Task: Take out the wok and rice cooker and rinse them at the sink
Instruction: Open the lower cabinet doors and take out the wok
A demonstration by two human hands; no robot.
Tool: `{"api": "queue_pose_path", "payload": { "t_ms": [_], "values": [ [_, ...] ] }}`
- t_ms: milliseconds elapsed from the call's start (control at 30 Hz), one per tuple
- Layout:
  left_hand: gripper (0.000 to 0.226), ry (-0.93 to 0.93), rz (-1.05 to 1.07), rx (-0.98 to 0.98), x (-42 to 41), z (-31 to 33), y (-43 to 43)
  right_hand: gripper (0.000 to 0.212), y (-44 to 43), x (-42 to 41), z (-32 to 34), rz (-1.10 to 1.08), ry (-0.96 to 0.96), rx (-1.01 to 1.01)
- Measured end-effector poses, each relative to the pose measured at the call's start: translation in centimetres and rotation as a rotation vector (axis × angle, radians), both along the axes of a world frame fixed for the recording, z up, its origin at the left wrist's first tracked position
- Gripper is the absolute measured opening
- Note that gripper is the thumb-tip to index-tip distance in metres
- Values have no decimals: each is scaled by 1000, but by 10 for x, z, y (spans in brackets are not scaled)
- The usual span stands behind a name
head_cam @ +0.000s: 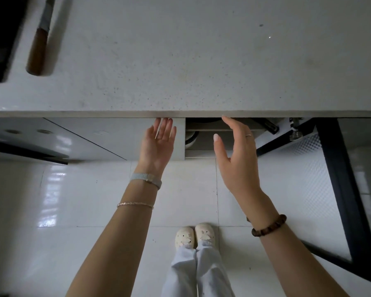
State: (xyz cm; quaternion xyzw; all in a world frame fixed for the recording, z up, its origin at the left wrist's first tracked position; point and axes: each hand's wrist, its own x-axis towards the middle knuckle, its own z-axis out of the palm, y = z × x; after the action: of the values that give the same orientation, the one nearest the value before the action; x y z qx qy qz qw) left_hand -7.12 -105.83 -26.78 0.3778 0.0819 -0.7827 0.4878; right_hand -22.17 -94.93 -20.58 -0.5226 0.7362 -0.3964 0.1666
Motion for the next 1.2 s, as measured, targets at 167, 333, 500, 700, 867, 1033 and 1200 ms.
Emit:
{"api": "queue_pose_path", "payload": {
  "t_ms": [167,333,500,700,867,1033,1200],
  "values": [
    [31,27,23,-52,-6,3,-1,41,2,-3,-3,15,3,-5],
    [24,38,36,-79,-10,7,2,41,7,-4,-3,29,25,-18],
    [17,-30,-12,-74,1,10,18,41,22,-1,1,58,31,-18],
    [17,-219,-141,-111,31,11,64,39,42,24,12,164,55,-13],
    [23,-168,-160,-49,75,13,99,41,56,53,22,275,81,16],
    [17,-226,-170,-30,121,12,130,41,64,95,24,405,93,61],
    [21,-276,-176,-25,167,15,151,41,60,147,26,506,80,78]
  ]
}}
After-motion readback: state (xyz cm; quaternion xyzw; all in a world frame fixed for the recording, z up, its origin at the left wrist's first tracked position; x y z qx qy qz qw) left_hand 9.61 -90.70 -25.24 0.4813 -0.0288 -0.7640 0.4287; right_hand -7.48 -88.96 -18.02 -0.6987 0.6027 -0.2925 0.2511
